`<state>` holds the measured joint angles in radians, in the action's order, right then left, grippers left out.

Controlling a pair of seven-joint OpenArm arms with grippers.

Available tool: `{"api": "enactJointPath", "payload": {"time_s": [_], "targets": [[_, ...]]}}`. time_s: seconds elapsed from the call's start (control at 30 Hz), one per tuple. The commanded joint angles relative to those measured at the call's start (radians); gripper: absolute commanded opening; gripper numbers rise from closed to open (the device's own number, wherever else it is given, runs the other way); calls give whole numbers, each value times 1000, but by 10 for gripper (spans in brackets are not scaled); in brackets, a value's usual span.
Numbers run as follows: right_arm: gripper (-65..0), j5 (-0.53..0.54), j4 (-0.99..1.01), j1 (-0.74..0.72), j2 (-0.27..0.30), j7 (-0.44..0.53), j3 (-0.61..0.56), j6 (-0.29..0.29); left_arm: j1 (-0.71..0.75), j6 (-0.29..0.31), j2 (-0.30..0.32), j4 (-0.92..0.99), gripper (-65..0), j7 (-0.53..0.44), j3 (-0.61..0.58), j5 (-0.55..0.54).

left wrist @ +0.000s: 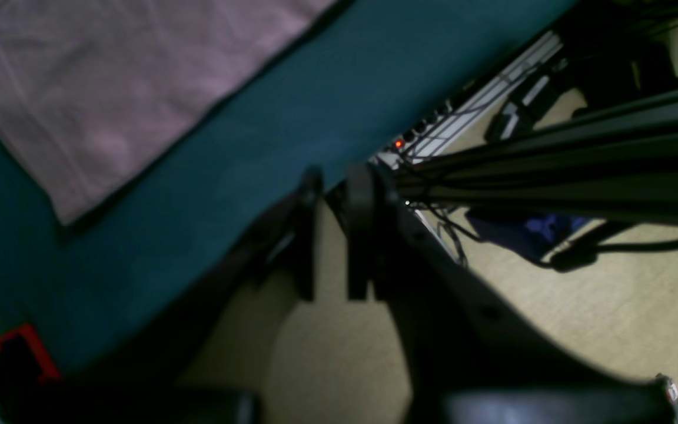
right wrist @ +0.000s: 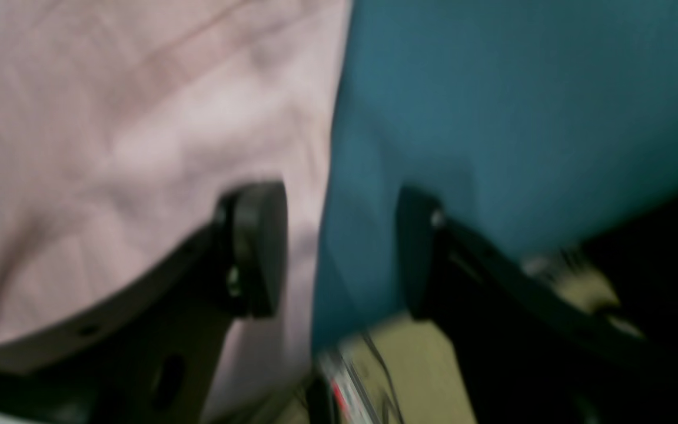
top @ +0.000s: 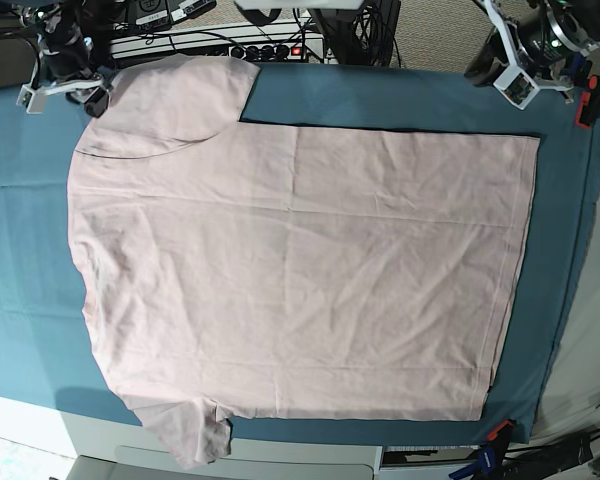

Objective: Fold the T-shirt properly
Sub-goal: 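Lower right gripper onto the shoulder corner, left gripper onto the hem corner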

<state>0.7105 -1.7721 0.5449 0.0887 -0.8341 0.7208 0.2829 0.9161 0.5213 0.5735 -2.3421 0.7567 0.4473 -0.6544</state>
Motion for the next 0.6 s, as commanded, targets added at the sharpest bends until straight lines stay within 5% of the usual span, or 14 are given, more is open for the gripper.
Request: {"api": "enactJointPath", "payload": {"time_s": [0.0, 0.37, 0.57], "targets": [[-338, 6, 29, -7, 8, -32, 0, 1, -3, 0, 8, -14, -563, -16, 6, -11], [-338, 201, 167, -37, 3, -174, -2, 105, -21, 0, 8, -14, -563, -16, 6, -10], [-338, 221, 167, -18, 3, -211, -2, 107, -21, 0, 2, -14, -563, -47, 6, 39]]}}
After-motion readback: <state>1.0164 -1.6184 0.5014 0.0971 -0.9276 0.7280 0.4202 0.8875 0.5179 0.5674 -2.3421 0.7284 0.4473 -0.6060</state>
